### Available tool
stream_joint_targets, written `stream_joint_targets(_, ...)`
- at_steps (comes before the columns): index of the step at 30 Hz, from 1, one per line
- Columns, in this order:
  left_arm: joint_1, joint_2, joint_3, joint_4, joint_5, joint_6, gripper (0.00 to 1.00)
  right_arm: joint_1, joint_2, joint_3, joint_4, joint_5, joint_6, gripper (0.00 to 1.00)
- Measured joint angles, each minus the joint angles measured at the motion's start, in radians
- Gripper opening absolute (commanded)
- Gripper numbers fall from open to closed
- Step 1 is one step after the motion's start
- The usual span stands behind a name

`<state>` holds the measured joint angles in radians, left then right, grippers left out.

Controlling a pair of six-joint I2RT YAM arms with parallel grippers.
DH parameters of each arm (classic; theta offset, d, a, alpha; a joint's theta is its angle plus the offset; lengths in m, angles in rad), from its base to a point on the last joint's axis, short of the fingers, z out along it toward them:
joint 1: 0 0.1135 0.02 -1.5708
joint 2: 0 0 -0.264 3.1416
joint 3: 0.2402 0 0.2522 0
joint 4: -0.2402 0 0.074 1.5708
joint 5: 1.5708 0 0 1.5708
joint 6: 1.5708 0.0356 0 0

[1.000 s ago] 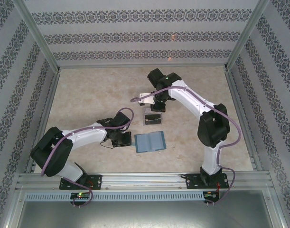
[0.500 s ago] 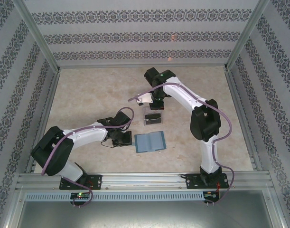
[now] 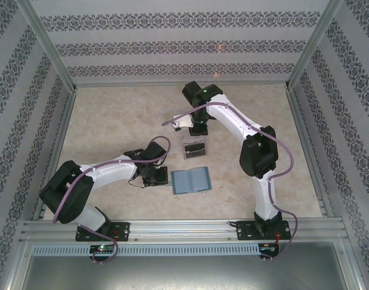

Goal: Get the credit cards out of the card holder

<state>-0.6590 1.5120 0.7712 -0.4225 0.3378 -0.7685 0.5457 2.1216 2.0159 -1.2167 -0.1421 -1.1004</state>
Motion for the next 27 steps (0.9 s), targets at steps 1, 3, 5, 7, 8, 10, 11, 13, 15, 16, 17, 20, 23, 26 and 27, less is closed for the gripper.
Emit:
stream_joint_targets(1,0.0,0.0,0.0,0.0,0.0,0.0,0.08,0.0,0.0,0.0,0.0,0.0,-0.004,0.0)
stream_joint_targets(3,0.0,0.0,0.0,-0.001,0.0,0.0,0.08,0.0,0.002,0.001,-0.001,0.003,-0.01,0.0)
stream_joint_targets(5,0.0,0.0,0.0,-0.001,0.0,-0.002,0.08,0.0,0.011,0.009,-0.007,0.008,-0.016,0.0)
stream_joint_targets(7,0.0,0.0,0.0,-0.001,-0.003,-0.004,0.08,0.0,0.03,0.023,-0.012,0.014,-0.026,0.0)
stream_joint_targets(8,0.0,0.0,0.0,-0.001,-0.003,-0.005,0.08,0.0,0.044,0.031,-0.014,0.016,-0.029,0.0)
stream_joint_targets(10,0.0,0.0,0.0,-0.001,-0.003,-0.008,0.08,0.0,0.064,0.035,-0.014,0.016,-0.032,0.0)
stream_joint_targets(11,0.0,0.0,0.0,-0.001,-0.003,-0.011,0.08,0.0,0.074,0.035,-0.017,0.016,-0.033,0.0)
stream_joint_targets(13,0.0,0.002,0.0,-0.001,-0.003,-0.015,0.08,0.0,0.088,0.035,-0.024,0.019,-0.034,0.0)
stream_joint_targets(15,0.0,0.008,0.0,-0.001,-0.003,-0.019,0.08,0.0,0.095,0.035,-0.031,0.018,-0.035,0.0)
stream_joint_targets(16,0.0,0.011,0.0,-0.001,-0.003,-0.019,0.08,0.0,0.096,0.035,-0.034,0.018,-0.037,0.02)
stream_joint_targets(17,0.0,0.016,0.001,-0.001,-0.003,-0.019,0.08,0.0,0.096,0.035,-0.037,0.018,-0.037,0.07)
stream_joint_targets(20,0.0,0.023,0.005,-0.002,-0.003,-0.019,0.08,0.0,0.096,0.04,-0.037,0.019,-0.035,0.2)
stream_joint_targets(23,0.0,0.032,0.013,-0.001,-0.002,-0.019,0.08,0.0,0.095,0.044,-0.021,0.022,-0.022,0.24)
stream_joint_targets(26,0.0,0.044,0.019,-0.001,-0.001,-0.018,0.08,0.0,0.083,0.033,0.024,0.023,0.005,0.25)
stream_joint_targets(27,0.0,0.048,0.021,-0.001,0.0,-0.018,0.08,0.0,0.07,0.019,0.046,0.024,0.019,0.25)
